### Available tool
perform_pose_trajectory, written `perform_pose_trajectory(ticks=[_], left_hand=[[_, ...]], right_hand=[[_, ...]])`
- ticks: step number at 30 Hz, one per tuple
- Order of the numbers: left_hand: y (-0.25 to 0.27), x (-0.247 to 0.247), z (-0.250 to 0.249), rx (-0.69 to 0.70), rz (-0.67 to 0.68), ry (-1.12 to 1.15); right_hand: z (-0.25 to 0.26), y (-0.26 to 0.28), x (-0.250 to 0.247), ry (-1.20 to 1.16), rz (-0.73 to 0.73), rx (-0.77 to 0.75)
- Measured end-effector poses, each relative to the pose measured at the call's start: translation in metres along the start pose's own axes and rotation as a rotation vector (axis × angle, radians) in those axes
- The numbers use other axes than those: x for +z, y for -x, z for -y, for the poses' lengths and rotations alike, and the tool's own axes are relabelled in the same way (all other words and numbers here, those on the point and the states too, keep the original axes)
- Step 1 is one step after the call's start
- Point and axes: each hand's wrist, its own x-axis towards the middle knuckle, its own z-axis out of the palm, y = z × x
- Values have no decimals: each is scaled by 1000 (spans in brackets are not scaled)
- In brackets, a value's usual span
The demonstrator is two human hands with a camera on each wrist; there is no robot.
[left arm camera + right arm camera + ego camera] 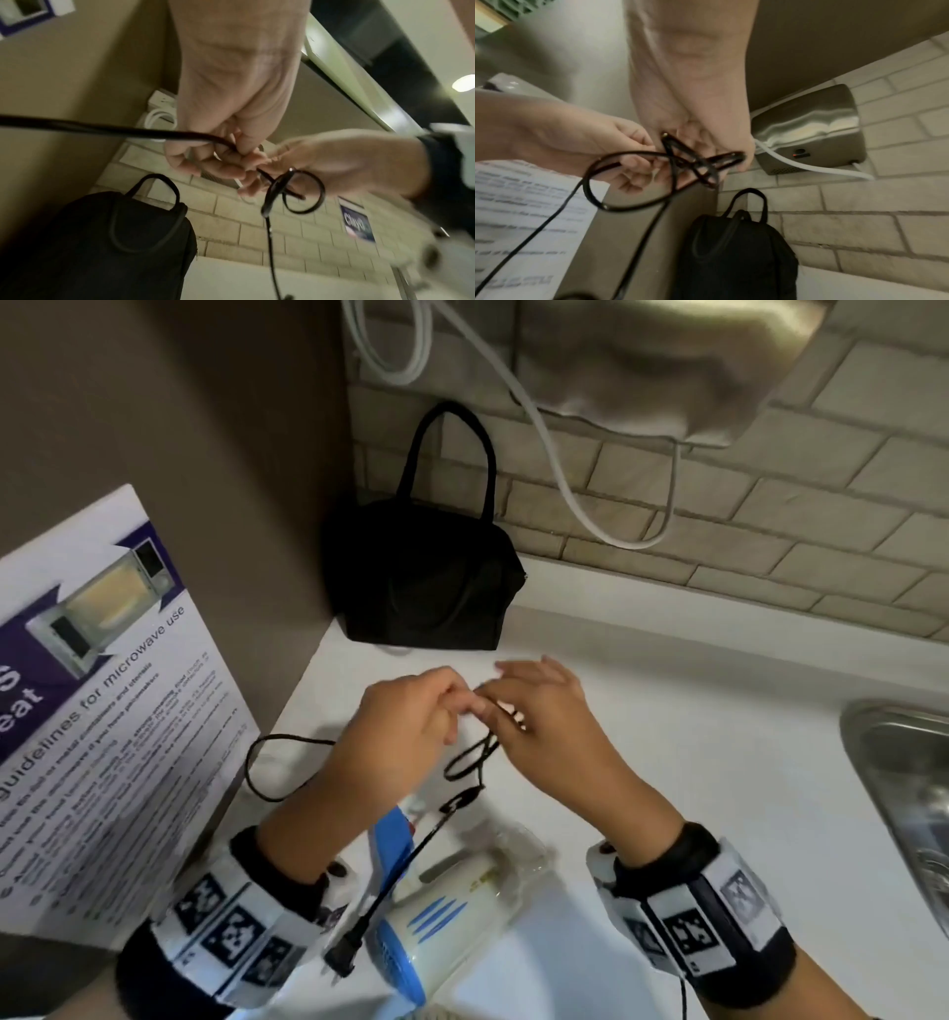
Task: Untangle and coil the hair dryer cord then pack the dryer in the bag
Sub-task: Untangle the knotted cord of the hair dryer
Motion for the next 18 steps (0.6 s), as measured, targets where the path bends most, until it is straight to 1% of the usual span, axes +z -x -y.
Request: perform_pose_trajectory(ticks=[1, 2, 3, 4, 5, 6, 7, 8, 10, 11, 12, 13, 14, 18], left_hand=[[-1, -8, -1, -10, -24, 87], [-2, -15, 0, -16, -52, 166], [-3, -21, 1, -28, -67, 250], [-4, -26, 1, -47, -72, 341], [-5, -29, 1, -67, -75, 409], [-6, -33, 0, -82, -84, 460], [-8, -35, 0, -99, -94, 501], [-10, -36, -1, -115, -102, 537], [-11, -36, -4, -125, -103, 581], [-11, -36, -5, -123, -107, 581], [-11, -37, -4, -120, -115, 577], [-11, -37, -2, -122, -128, 575], [-10, -38, 1, -129, -138, 577], [-7, -39, 14, -158, -149, 555]], right_hand=[[-5, 2, -4, -137, -138, -16], [-9, 3, -9, -286, -270, 18], [-14, 4, -13, -447, -368, 100], [-17, 4, -17, -632, -414, 198], [-20, 4, -18, -836, -405, 283], [-24, 3, -16, -1030, -334, 349], [-26, 3, -11, -1162, -212, 399], [-24, 3, -6, -1211, -62, 412], [-13, 8, 8, -1145, 247, 342], [-6, 11, 12, -1107, 359, 306], [-1, 13, 14, -1106, 423, 283], [2, 14, 15, -1134, 436, 273], [4, 13, 12, -1188, 416, 270], [2, 9, -3, -1369, 237, 324]])
